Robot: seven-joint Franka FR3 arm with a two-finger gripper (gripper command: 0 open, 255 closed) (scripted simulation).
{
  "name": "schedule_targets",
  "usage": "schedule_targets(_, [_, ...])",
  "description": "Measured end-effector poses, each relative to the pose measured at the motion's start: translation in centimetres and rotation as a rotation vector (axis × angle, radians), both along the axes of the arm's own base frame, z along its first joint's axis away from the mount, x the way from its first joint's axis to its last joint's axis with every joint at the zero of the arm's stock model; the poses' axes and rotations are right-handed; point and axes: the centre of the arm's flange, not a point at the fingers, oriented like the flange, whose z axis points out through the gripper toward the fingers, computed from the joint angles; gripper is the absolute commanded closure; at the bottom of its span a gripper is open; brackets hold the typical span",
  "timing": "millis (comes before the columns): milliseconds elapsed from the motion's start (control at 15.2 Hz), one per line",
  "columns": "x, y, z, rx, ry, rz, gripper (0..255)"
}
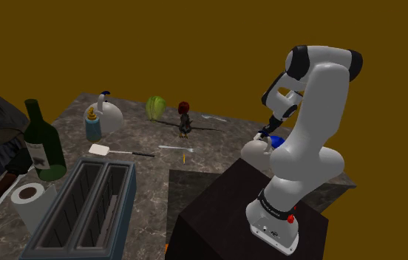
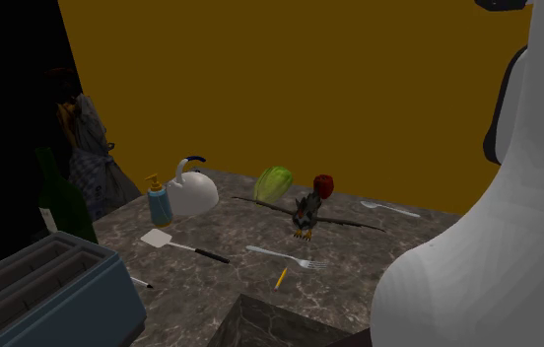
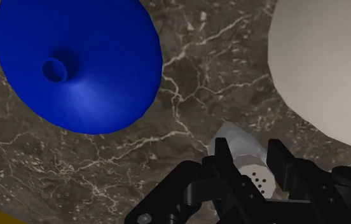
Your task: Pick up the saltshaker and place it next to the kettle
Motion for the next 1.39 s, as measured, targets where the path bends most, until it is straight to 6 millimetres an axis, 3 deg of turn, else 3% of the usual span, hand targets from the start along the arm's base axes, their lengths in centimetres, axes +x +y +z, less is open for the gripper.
schedule_targets(264, [0.0,0.0,-0.1,0.000,0.000,0.000,255])
schedule_targets(330, [0.0,0.0,-0.1,0.000,0.000,0.000,0])
schedule_targets(726, [0.0,0.0,0.0,-0.001,0.000,0.000,0])
schedule_targets(1056, [-0.5,0.1,4.4,-0.002,-0.001,0.000,0])
schedule_targets(1386, [-0.7,0.2,4.9,0.000,0.000,0.000,0])
